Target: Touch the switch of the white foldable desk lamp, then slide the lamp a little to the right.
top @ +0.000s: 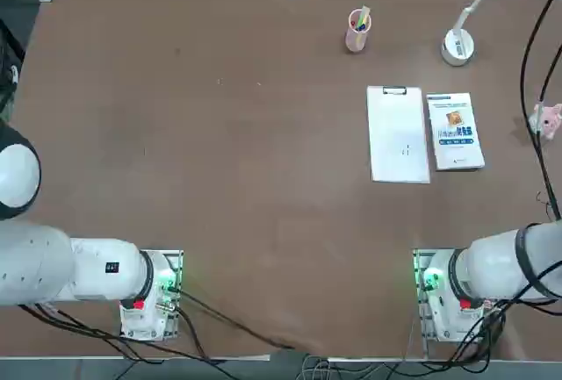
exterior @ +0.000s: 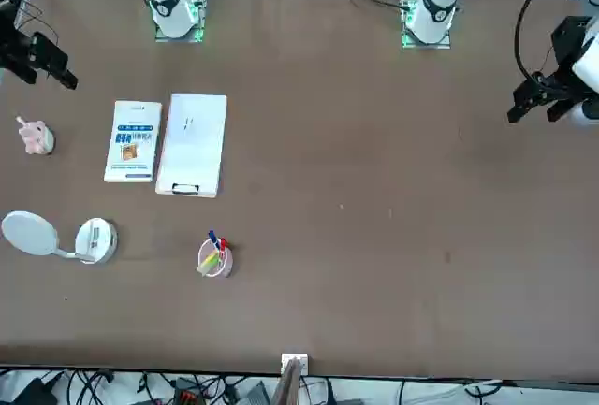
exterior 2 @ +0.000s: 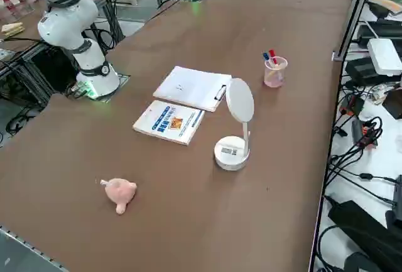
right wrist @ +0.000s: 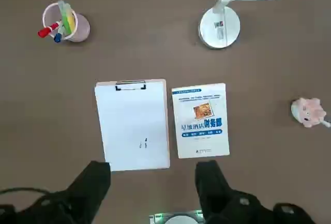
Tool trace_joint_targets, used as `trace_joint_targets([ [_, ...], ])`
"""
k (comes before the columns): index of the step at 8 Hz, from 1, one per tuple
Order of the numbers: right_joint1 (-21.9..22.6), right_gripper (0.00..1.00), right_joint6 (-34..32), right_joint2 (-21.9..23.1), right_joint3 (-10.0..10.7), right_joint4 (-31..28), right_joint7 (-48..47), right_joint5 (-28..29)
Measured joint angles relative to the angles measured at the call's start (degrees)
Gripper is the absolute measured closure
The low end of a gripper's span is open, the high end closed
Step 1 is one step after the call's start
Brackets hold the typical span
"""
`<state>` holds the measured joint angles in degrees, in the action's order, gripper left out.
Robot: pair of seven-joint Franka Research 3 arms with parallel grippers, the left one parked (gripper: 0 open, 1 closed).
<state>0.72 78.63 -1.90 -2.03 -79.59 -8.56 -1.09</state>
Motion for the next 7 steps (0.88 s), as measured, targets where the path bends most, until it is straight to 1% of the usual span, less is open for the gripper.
trace_joint_targets([
  [2,-0.07,0.0,0.01,-0.71,0.07,-0.08,-0.06,-0.89],
  [4,-0.03,0.0,0.13,-2.92,0.0,-0.75,-0.28,-1.4],
  [5,0.09,0.0,1.0,-5.37,-0.19,-1.57,-0.43,-2.03],
  [6,0.24,0.0,3.64,-8.52,-0.3,-2.63,-0.61,-2.72],
  [7,0.3,0.0,8.13,-11.99,-0.36,-4.18,-1.15,-3.53],
])
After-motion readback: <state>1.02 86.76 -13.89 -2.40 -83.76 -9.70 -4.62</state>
